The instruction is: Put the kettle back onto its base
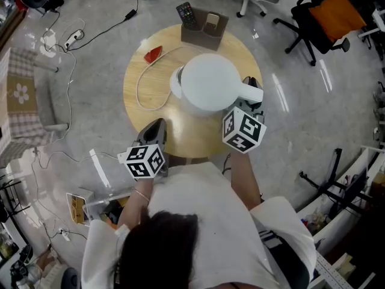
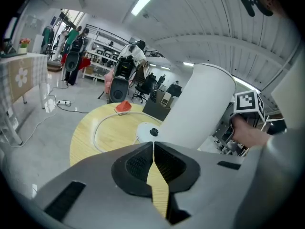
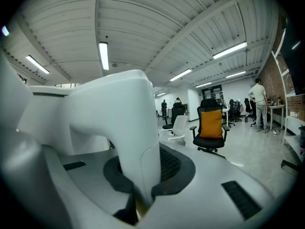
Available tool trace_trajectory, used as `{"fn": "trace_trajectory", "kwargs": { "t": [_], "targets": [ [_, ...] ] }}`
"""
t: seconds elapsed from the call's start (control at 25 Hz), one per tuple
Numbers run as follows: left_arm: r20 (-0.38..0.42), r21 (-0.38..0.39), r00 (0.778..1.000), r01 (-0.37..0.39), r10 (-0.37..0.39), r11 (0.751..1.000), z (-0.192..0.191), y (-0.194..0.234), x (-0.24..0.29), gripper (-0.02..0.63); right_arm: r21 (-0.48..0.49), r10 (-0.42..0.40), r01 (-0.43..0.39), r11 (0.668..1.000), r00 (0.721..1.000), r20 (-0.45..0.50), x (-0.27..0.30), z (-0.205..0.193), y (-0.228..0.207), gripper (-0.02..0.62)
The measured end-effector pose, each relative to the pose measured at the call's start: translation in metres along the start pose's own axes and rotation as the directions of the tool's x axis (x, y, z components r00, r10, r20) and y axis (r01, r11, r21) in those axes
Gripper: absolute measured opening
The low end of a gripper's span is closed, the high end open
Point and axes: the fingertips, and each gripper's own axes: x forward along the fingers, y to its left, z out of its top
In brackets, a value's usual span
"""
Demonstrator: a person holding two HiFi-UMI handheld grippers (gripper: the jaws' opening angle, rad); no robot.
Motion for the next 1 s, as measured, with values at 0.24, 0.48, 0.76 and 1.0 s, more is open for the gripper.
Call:
{"fn": "trace_trajectory", "kwargs": {
  "t": [0.24, 0.48, 0.76, 1.0],
  "targets": [
    [-0.006, -0.01, 1.0, -0.016, 0.016, 1.0, 0.002, 0.011, 0.0, 0.032, -0.015, 0.025, -0.025, 1.0, 1.0, 0.002, 0.012, 0.001, 0.018, 0.038],
    [-0.009, -0.002, 0.999, -0.031, 0.031, 1.0, 0.007, 0.02, 0.004, 0.032, -0.016, 0.052, -0.052, 0.999, 0.999, 0.009, 0.027, 0.001, 0.032, 0.041],
    [-0.006, 0.015, 1.0, -0.021, 0.021, 1.0, 0.018, 0.027, 0.013, 0.032, -0.018, 0.071, -0.07, 0.997, 0.997, 0.013, 0.044, -0.002, 0.05, 0.041],
    [-0.01, 0.002, 1.0, -0.029, 0.029, 1.0, 0.024, 0.036, 0.018, 0.032, -0.043, 0.087, -0.086, 0.995, 0.996, 0.016, 0.056, -0.002, 0.062, 0.041]
  ]
}}
